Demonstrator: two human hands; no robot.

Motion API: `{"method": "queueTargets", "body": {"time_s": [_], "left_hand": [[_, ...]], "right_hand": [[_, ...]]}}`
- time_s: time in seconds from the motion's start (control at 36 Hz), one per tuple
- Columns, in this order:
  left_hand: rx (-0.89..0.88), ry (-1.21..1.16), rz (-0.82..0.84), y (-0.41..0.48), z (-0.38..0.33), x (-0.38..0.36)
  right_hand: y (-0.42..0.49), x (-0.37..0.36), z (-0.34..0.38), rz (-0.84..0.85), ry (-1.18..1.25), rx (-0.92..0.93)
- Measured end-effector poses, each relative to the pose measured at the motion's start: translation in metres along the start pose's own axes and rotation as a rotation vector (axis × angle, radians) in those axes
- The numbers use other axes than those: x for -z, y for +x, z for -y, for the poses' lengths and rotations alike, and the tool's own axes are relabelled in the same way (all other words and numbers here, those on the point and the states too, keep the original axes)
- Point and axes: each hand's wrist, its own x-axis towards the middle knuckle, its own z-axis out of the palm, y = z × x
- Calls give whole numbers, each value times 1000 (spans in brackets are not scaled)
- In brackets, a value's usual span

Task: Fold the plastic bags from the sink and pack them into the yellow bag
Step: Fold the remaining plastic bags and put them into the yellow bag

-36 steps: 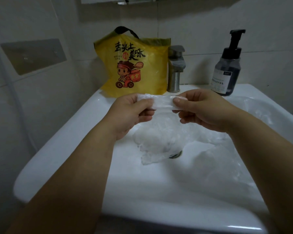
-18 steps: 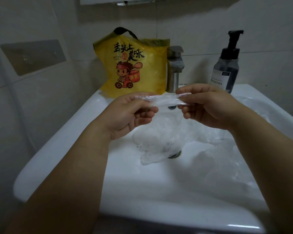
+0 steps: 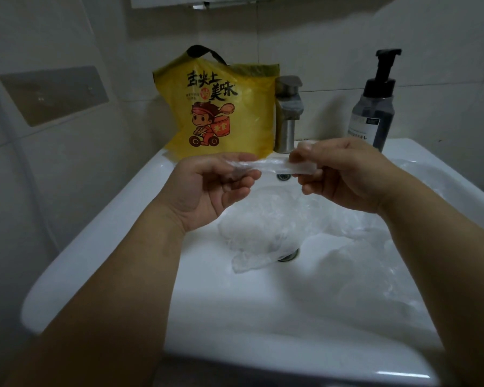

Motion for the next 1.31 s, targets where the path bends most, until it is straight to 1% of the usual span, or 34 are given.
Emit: {"method": "queueTargets", "body": {"time_s": [0.06,0.17,0.28,0.36,0.42,0.5,0.56,0.67,0.78,0.83,0.89,0.92,0.97,1.03,1.08,1.19,1.31], "left_hand": [[-16,36,-16,1,1,0],[-84,228,-124,8,7,2],[-127,333,-145,12,12,7],[-171,494,-161,15,17,12],[-204,603,-154,15,20,13],[-223,658,-137,15,20,13],[-228,667,-126,14,20,13],[-248,685,-103,13,20,14],[-294,580,-137,15,17,14],[-331,489,-174,18,18,13],[-348,328,-213,20,16,9],[-327,240,-207,21,15,7],[-218,121,-126,22,16,3],[-90,208,-2,22,26,-2],[-36,340,79,20,36,-13],[-51,354,25,22,39,-23],[-44,338,33,25,36,-18]], "right_hand": [[1,1,-1,-20,-35,-11],[6,3,-6,-83,-95,-53],[8,7,-9,-136,-206,-117],[9,8,-10,-156,-237,-176],[9,6,-11,-138,-250,-232],[7,4,-10,-49,-211,-325],[6,4,-9,-30,-246,-338],[5,7,-11,-61,-404,-325],[5,4,-8,-102,-436,-238],[6,0,-9,-147,-447,-146],[8,-7,-12,-171,-402,-55],[9,-11,-14,-178,-364,-23],[11,-18,-18,-182,-296,15],[12,-25,-22,-147,-288,41],[13,-31,-27,-101,-305,56],[14,-32,-33,-72,-354,58],[15,-31,-32,-58,-367,59]]}}
